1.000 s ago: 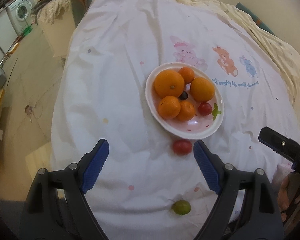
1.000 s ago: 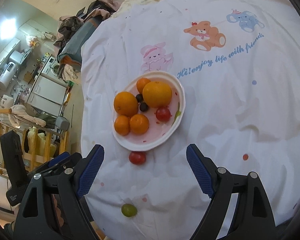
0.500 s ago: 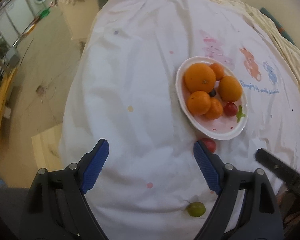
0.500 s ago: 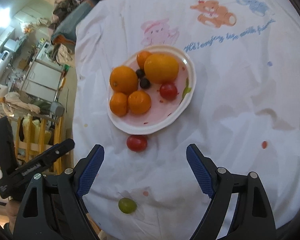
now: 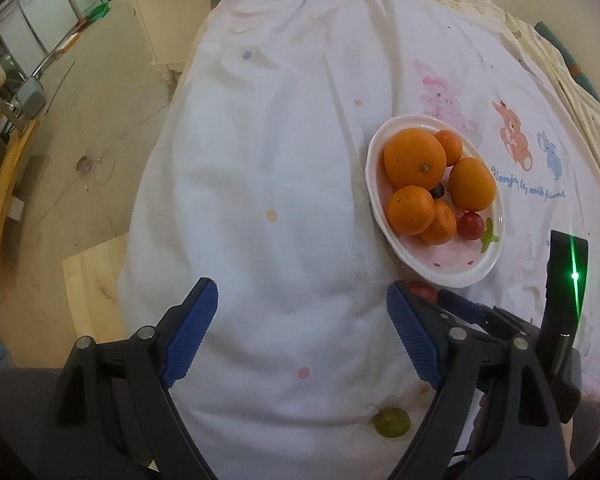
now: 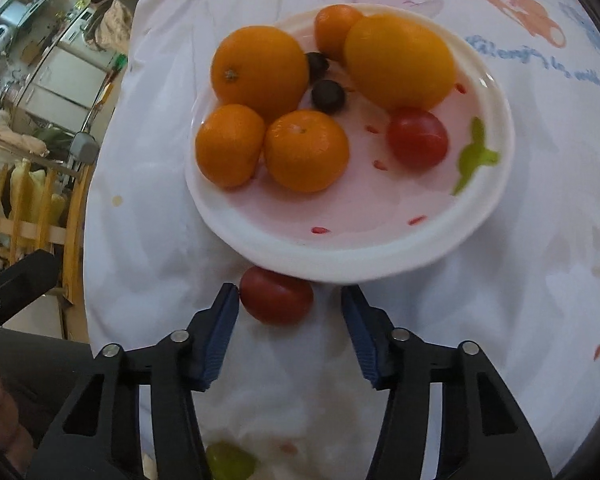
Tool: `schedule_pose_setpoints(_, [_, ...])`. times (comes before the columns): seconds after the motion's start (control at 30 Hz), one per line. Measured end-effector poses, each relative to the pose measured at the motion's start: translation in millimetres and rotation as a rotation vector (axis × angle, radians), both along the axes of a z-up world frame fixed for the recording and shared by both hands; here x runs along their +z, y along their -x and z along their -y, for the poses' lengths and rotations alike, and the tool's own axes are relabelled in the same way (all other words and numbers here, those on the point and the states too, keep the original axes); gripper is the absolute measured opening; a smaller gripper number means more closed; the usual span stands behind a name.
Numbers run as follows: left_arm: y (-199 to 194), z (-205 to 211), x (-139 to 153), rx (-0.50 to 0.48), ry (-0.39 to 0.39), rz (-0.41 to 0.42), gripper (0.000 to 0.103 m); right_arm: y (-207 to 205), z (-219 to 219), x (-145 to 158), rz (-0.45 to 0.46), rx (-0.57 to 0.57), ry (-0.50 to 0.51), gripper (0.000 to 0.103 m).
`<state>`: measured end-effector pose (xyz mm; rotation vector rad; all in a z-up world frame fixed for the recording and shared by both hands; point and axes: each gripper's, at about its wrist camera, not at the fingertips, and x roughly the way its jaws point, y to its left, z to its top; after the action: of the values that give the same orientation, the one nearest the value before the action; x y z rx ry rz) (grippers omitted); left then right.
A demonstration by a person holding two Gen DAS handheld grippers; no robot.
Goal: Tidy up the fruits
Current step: 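Move the right gripper toward the remaining red tomato beside the plate, then grasp the green tomato with the left gripper while the right gripper holds the red tomato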
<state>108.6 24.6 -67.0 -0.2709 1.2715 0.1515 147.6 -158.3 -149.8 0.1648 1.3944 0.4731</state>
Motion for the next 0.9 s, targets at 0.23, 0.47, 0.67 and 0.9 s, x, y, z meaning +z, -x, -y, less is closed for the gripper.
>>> schedule_pose_setpoints(0.23, [0, 2, 0, -0.014, 0.005, -0.004, 0.084, 7, 2, 9, 0.016, 0.027, -0.030, 0.040])
schedule_pose_setpoints(0.47, [1, 5, -1, -0.025, -0.003, -0.004, 0.084, 19, 28, 42, 0.044, -0.015, -0.075, 0.040])
schedule_pose_setpoints(0.67, [5, 5, 4, -0.049, 0.015, 0.012, 0.084, 37, 61, 73, 0.086, -0.059, -0.091, 0.040])
schedule_pose_setpoints(0.9, [22, 31, 16, -0.190, -0.055, 0.078, 0.084, 58, 99, 84, 0.133, -0.153, -0.120, 0.040])
